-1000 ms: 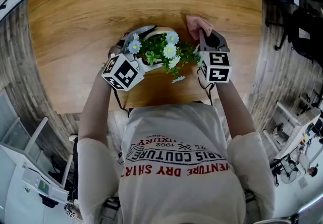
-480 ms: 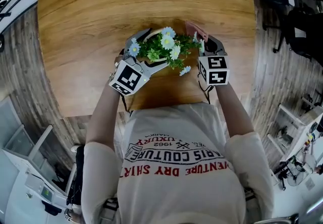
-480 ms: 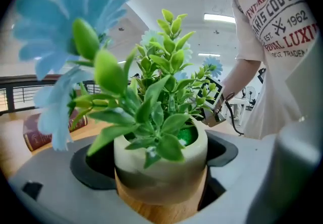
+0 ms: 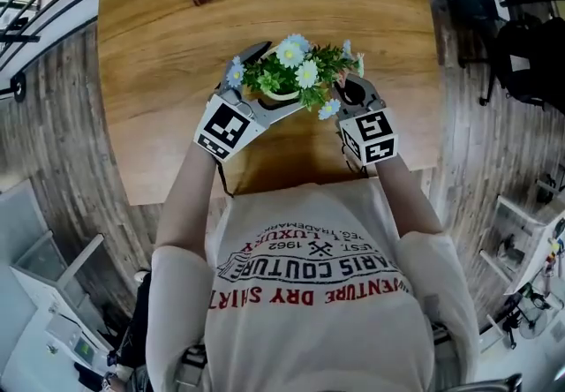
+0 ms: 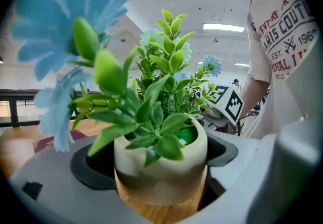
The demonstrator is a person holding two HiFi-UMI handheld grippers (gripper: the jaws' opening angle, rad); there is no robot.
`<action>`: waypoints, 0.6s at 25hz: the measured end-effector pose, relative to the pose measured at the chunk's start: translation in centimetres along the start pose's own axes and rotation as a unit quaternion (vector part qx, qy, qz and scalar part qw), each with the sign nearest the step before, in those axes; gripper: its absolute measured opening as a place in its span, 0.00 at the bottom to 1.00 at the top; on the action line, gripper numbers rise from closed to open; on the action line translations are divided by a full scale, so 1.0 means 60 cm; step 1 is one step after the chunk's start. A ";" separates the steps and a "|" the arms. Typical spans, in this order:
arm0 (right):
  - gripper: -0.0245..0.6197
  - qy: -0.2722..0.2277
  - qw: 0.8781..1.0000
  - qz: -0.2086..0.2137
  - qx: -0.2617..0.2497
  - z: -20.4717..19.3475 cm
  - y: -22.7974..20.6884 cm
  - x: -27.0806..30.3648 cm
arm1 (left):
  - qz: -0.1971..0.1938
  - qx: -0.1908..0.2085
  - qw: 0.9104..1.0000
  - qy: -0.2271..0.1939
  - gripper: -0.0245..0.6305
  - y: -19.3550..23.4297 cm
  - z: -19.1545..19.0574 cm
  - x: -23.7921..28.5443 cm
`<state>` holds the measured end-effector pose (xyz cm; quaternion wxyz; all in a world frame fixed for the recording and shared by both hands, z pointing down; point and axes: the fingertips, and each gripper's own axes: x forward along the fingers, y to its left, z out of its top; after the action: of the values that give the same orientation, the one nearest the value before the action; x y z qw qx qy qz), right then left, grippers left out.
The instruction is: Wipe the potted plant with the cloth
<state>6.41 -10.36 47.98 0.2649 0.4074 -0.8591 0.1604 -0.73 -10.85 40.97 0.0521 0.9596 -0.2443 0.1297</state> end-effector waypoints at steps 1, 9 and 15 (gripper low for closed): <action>0.09 -0.009 1.000 0.009 -0.014 0.010 0.012 -0.002 | -0.003 0.004 1.000 -0.003 0.81 0.000 0.008 -0.002; 0.09 -0.070 0.988 0.059 -0.121 0.056 0.094 -0.025 | -0.054 0.042 0.997 -0.022 0.81 -0.030 0.057 -0.024; 0.09 -0.096 0.982 0.063 -0.153 0.067 0.127 -0.033 | -0.080 0.047 0.996 -0.020 0.81 -0.055 0.070 -0.042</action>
<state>0.15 -6.41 43.10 0.2294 0.3208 -0.9189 0.0037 -0.31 -7.50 36.10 0.0123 0.9798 -0.1616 0.1171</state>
